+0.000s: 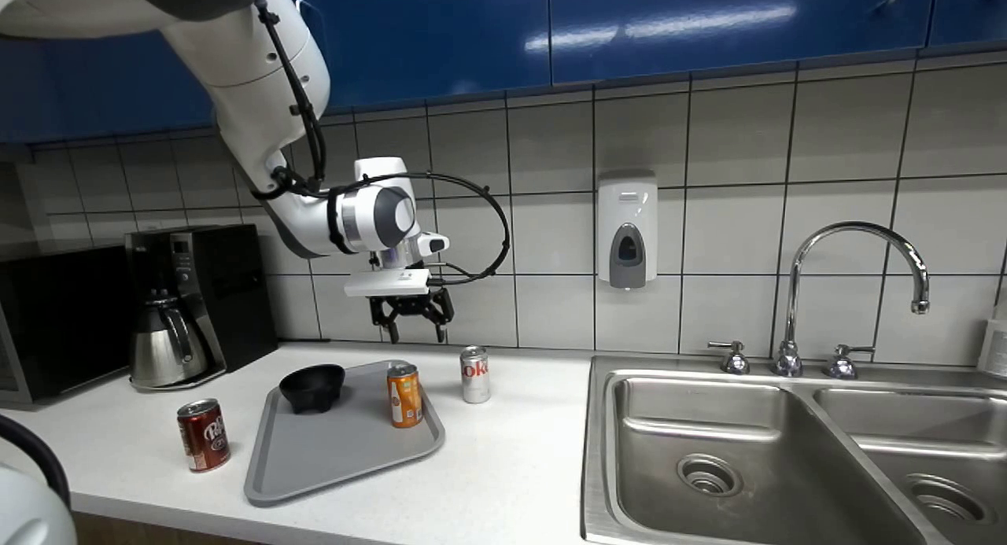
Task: Remove the contents on the tray
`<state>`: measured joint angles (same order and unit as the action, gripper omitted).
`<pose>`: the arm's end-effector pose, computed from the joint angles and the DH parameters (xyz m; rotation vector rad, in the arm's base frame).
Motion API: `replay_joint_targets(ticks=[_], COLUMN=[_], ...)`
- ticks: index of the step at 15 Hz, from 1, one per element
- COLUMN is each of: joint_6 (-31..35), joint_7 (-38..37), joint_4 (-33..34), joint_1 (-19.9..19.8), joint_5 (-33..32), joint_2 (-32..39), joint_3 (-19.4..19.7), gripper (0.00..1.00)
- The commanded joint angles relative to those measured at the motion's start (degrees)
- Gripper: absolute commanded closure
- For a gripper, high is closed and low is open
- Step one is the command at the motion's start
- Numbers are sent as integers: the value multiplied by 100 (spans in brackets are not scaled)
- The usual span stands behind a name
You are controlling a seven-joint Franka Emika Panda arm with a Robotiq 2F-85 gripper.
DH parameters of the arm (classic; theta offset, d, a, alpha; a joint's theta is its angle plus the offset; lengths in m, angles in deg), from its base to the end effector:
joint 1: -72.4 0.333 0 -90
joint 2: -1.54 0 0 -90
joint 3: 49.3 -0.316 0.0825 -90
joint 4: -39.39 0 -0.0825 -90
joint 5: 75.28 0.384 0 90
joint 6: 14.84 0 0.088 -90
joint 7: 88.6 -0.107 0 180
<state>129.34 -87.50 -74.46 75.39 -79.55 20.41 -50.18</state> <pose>0.6244 0.0424 0.3181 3.0785 0.2181 0.3114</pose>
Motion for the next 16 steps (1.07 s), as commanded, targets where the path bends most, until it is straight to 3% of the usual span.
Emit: replay_joint_targets(ticks=[1, 16], joint_6=[75, -1], joint_7=[-42, -67], joint_4=[-225, -422], joint_1=[30, 74], joint_5=[26, 44], joint_2=[-178, -76], joint_3=[-53, -86], gripper=[0, 0])
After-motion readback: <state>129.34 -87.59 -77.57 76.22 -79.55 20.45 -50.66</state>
